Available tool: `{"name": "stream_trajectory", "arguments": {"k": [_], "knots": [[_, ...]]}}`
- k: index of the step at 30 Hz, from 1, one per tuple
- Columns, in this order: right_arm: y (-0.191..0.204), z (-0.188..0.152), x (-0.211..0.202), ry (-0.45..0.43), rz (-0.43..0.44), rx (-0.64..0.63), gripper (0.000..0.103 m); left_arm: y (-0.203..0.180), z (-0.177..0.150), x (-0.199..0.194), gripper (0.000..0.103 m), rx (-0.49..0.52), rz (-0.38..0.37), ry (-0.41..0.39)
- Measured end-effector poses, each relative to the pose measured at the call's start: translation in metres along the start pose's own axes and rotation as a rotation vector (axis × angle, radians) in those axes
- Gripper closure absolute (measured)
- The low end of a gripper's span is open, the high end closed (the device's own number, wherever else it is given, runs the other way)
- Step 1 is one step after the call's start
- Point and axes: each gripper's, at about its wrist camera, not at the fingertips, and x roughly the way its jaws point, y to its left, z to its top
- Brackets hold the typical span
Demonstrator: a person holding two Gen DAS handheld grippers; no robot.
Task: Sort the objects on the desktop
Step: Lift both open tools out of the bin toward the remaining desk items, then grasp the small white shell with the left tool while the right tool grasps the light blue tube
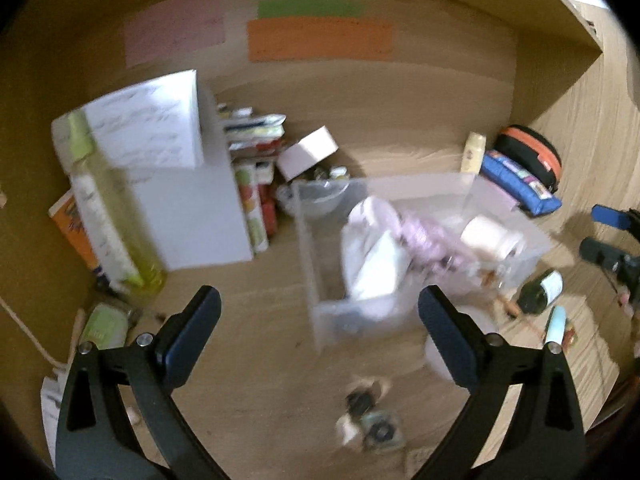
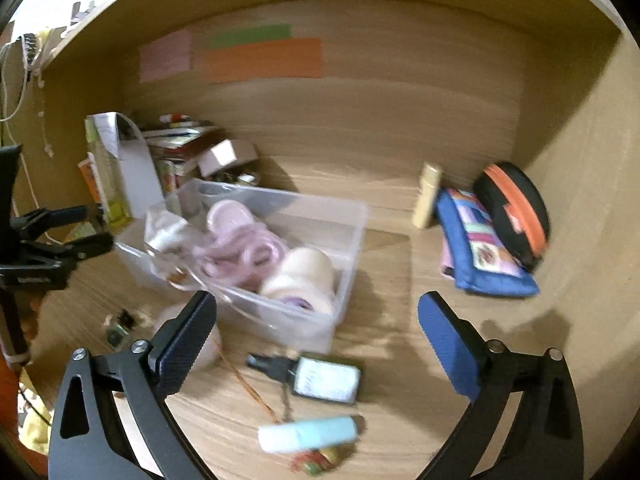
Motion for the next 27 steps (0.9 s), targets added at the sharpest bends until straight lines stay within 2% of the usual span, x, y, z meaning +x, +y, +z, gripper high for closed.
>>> {"name": "stream_trajectory", "arguments": {"k": [8,13,17,27], "knots": [[-0.019,-0.032,-0.002,0.074,-0.064,0.030,0.002,0.018,-0.040,-0.001,0.003,-0.008,0.055,0.083],[-0.016,-0.052,0.001,0.128,-0.069,0.021,0.002,0.027,-0.063,0.003,0.003,-0.022,0.058,0.151],[-0.013,-0.062,0.006,0.156,-0.047,0.022,0.002,0.029,-0.075,0.003,0.003,-0.021,0.023,0.195],[0.004,-0.068,0.017,0.198,0.004,-0.008,0.002,0.009,-0.078,0.008,0.003,0.054,-0.005,0.199]]}}
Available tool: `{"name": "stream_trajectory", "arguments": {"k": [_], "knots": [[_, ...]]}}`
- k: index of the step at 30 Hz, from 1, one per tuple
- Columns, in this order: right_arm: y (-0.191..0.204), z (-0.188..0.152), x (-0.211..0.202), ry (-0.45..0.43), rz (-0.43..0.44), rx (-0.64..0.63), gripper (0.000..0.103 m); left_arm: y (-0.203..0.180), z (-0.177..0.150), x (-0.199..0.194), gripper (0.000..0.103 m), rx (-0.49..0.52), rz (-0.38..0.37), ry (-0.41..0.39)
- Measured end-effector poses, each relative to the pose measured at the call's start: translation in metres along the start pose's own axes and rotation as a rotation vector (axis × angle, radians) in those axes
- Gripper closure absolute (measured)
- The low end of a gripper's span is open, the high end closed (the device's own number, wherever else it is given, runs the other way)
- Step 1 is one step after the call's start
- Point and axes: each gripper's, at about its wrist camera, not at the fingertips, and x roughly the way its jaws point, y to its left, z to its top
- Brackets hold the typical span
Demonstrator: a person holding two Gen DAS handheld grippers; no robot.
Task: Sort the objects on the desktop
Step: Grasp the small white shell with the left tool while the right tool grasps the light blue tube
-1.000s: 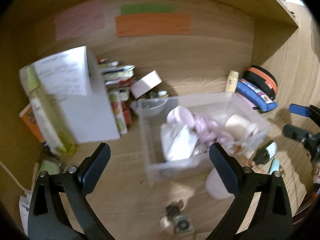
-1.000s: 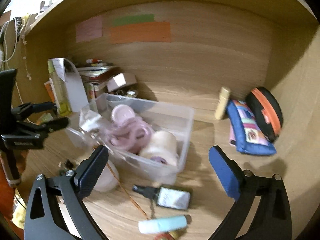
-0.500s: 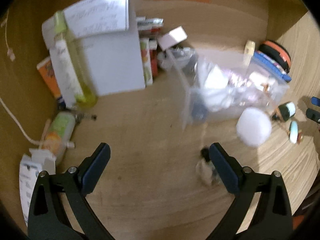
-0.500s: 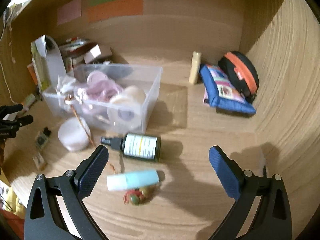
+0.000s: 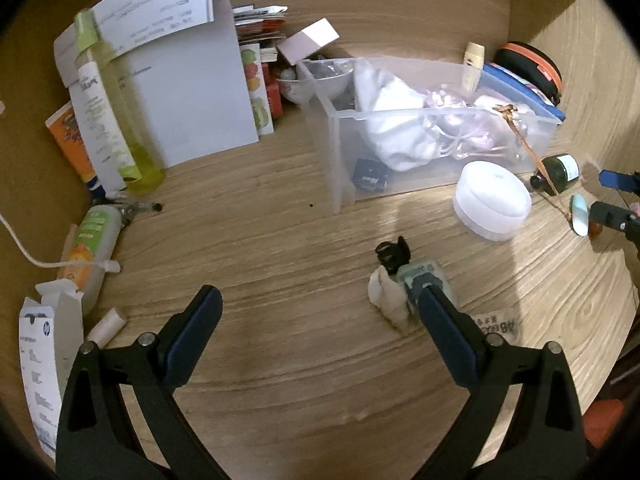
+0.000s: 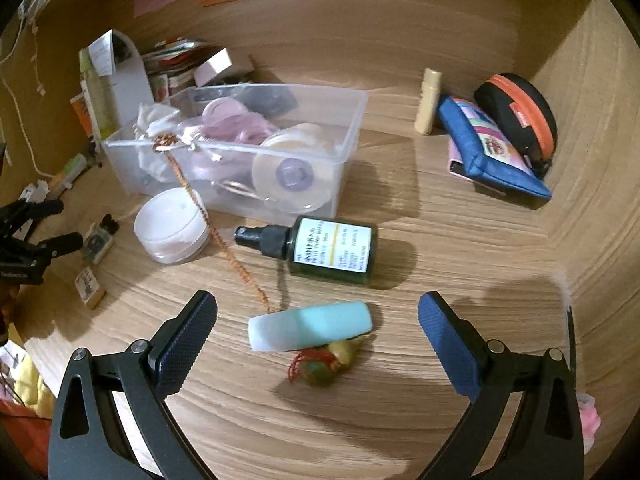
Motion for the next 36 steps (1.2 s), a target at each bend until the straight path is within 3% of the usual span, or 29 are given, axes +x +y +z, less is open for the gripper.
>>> {"name": "stream_trajectory", "arguments": {"k": [14,20,23,32,36], "knots": [[-0.001,0.004,0.003,0.003,0.005,0.006,0.002,0.023,-0.002,0.006,0.011,-0.070,0.009,0.044],[0.002,0.002,0.005,0.016,0.009,-0.014,0.002,0.011,0.001,0.007,0.012,-0.034,-0.030,0.031],[0.002,-0.001,0.007,0.028,0.020,-0.028,0.002,0.007,0.002,0.018,0.029,-0.020,-0.038,0.066],[0.006,-0.001,0.022,0.074,0.041,-0.081,0.003,0.003,0.002,0.019,0.050,-0.036,-0.057,0.052],[0.004,0.000,0.026,0.082,0.049,-0.084,0.006,0.000,0.000,0.017,0.067,-0.030,-0.060,0.040]]}}
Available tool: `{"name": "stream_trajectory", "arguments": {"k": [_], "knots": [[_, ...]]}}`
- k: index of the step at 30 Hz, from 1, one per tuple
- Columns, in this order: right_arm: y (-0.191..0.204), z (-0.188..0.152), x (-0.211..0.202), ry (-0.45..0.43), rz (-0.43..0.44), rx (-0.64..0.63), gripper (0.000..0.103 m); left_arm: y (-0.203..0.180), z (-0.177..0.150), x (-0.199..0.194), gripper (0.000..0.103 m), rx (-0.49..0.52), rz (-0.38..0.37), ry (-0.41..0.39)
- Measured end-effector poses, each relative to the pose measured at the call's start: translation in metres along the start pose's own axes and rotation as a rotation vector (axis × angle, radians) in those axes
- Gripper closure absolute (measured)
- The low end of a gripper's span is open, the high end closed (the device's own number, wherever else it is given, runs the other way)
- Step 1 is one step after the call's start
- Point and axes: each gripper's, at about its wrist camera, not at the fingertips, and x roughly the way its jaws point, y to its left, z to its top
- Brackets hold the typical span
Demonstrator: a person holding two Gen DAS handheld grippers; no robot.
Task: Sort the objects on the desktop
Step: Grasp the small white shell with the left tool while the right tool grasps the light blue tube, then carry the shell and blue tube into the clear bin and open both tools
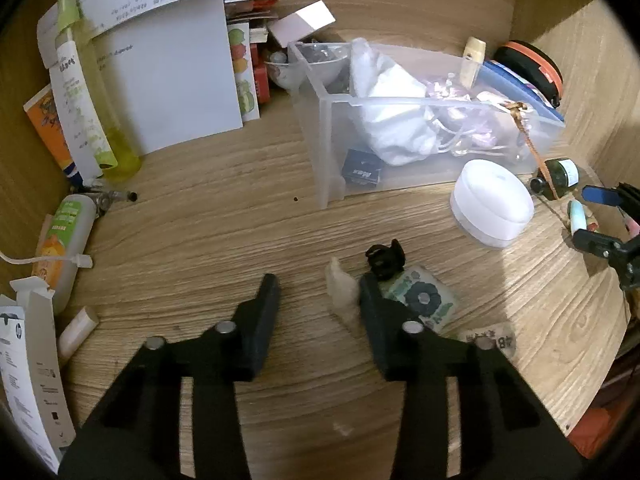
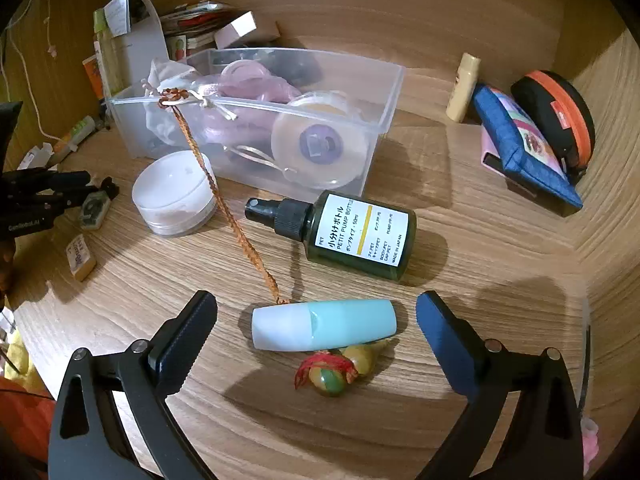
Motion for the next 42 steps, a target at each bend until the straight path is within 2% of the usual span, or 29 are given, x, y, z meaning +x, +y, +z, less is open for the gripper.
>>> {"name": "stream_trajectory", "arguments": {"k": [2,4,7,9,18,26,34,42], "knots": [[-0.001,-0.001,0.001,0.008,0.015,0.000,0.021,0.000,0.000,0.000,0.072,-0.002,-0.003,-0.002],[-0.003,-0.002,0.003,0.022,0.028,0.003,0.032,0.002,0.000,0.000,0.076,-0.006,-0.003,-0.004],[-0.004,-0.003,0.001,0.011,0.034,0.010,0.032,0.005,0.001,0.000,0.086,-0.026,-0.002,-0.009],[-0.002,-0.004,-0.004,-0.010,0.038,0.001,0.032,0.009,0.001,0.000,0.089,-0.044,-0.007,-0.009],[0.001,0.005,-0.031,-0.091,0.053,-0.002,0.032,0.016,0.004,-0.014,0.089,-0.099,-0.015,-0.068],[0.001,0.020,-0.051,-0.169,0.050,-0.005,0.032,0.010,0.019,-0.035,0.089,-0.113,-0.054,-0.174],[0.001,0.032,-0.059,-0.225,0.085,0.029,0.032,0.003,0.031,-0.047,0.089,-0.137,-0.106,-0.253],[0.002,0.046,-0.058,-0.250,0.092,0.017,0.032,0.000,0.051,-0.053,0.089,-0.123,-0.118,-0.308]]}}
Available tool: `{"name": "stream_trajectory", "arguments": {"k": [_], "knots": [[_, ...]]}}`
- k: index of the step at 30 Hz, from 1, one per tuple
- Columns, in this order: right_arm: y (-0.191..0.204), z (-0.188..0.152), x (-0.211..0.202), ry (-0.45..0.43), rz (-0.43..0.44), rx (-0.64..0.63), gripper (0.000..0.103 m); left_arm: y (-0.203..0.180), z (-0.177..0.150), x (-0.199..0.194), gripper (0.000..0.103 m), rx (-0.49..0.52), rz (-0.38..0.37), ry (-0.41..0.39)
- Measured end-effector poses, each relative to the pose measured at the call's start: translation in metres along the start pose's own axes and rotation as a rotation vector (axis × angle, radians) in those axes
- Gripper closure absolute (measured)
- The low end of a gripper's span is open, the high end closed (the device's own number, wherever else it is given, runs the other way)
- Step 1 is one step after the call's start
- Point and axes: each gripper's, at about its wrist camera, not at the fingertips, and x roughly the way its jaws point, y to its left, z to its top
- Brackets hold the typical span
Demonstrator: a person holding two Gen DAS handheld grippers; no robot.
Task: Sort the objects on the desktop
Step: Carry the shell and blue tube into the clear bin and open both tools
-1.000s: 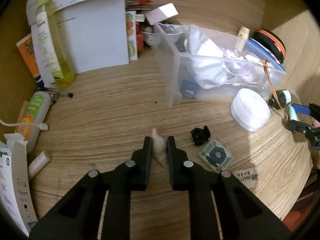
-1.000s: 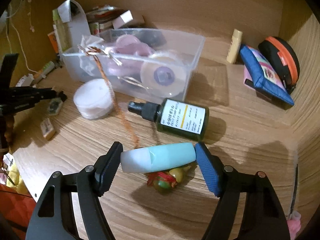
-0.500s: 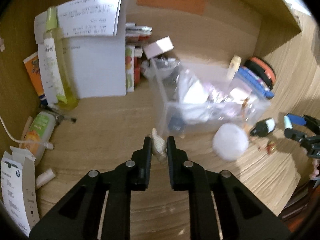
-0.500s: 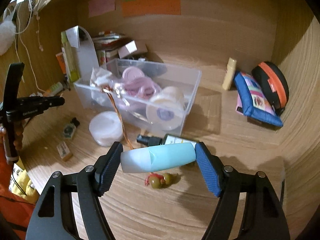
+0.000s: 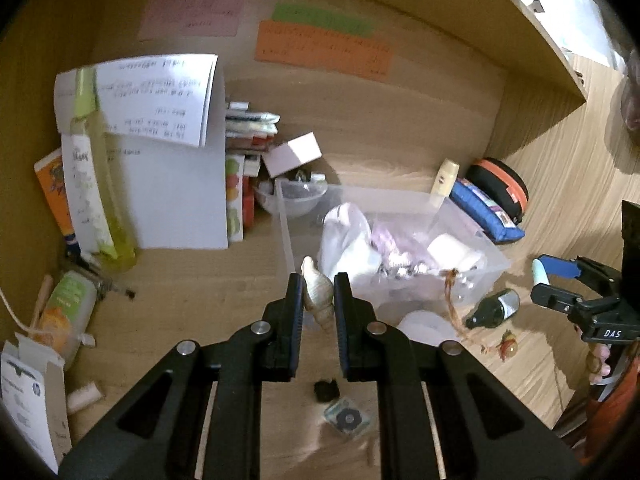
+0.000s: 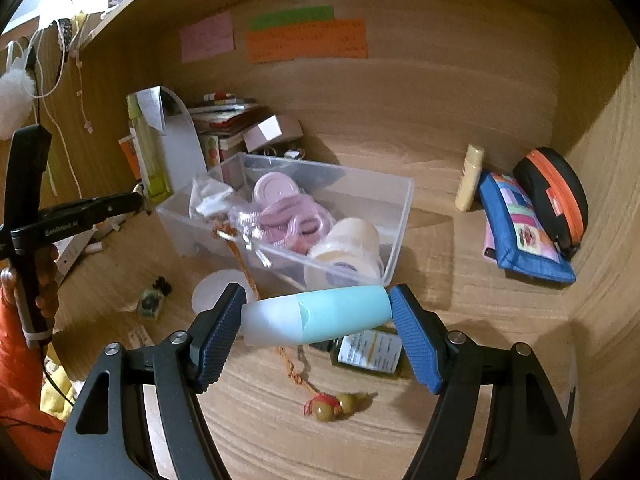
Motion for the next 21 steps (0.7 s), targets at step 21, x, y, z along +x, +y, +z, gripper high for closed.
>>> {"name": "stream_trajectory", "arguments": {"k": [21], "knots": [[0.004,0.037,0.047,0.004,0.081,0.024,0.032,-0.002,0.015,0.047,0.089,0.005,-0.027,0.044]]}}
